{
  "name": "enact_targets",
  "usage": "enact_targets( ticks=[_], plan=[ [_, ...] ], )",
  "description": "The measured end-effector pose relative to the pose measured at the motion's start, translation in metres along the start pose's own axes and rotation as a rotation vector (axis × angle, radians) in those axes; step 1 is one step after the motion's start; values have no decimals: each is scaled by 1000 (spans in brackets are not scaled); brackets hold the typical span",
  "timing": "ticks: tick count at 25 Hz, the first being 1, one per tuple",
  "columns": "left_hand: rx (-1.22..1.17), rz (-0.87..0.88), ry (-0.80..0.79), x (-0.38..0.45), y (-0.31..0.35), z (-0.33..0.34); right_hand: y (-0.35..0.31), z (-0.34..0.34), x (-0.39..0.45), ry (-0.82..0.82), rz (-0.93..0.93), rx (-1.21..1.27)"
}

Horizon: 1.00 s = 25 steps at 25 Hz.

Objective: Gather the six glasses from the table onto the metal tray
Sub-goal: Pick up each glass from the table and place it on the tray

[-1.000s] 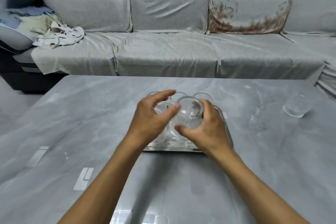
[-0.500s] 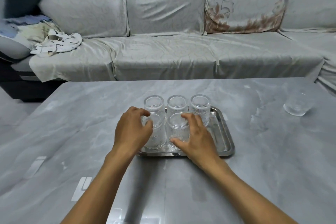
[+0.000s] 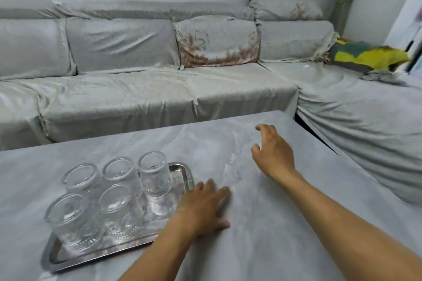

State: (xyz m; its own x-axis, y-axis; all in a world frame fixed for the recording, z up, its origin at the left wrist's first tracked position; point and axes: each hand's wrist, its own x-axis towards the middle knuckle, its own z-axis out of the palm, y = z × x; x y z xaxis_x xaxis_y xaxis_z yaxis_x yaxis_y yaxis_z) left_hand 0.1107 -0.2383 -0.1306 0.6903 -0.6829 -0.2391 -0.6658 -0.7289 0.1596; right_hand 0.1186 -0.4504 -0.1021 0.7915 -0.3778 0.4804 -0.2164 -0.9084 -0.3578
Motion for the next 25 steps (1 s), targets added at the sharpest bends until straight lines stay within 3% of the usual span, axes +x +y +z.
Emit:
enact_targets(
  ticks=[2,5,7,11,13,17,18,20,22,25],
  plan=[
    [133,5,-75,23,3,-1,26,0,23,58,17,-35],
    [183,12,-103,35,-2,12,54,19,38,-166,244,32],
    [158,4,-97,36,-5,16,60,33,43,-221,348,95],
    [13,-49,-93,24,-8,21,30,25,30,3,416,265],
    [-264,-89,67,10,-3,18,1,14,7,56,446,573],
    [-1343,-237,595,-48,-12,1,-84,-12,-56,-148,504,1248],
    [-1465,-222,710,-66,-19,-7,-107,-17,-71,-275,572,1433],
    [-1484,-154,875,-101,-34,-19,-143,-22,-93,-510,664,1708],
    [-1424,-110,979,-132,-50,-31,-170,-25,-107,-560,596,1641],
    [-1317,-160,1056,-164,-74,-35,-193,-28,-122,-331,-44,835]
  ],
)
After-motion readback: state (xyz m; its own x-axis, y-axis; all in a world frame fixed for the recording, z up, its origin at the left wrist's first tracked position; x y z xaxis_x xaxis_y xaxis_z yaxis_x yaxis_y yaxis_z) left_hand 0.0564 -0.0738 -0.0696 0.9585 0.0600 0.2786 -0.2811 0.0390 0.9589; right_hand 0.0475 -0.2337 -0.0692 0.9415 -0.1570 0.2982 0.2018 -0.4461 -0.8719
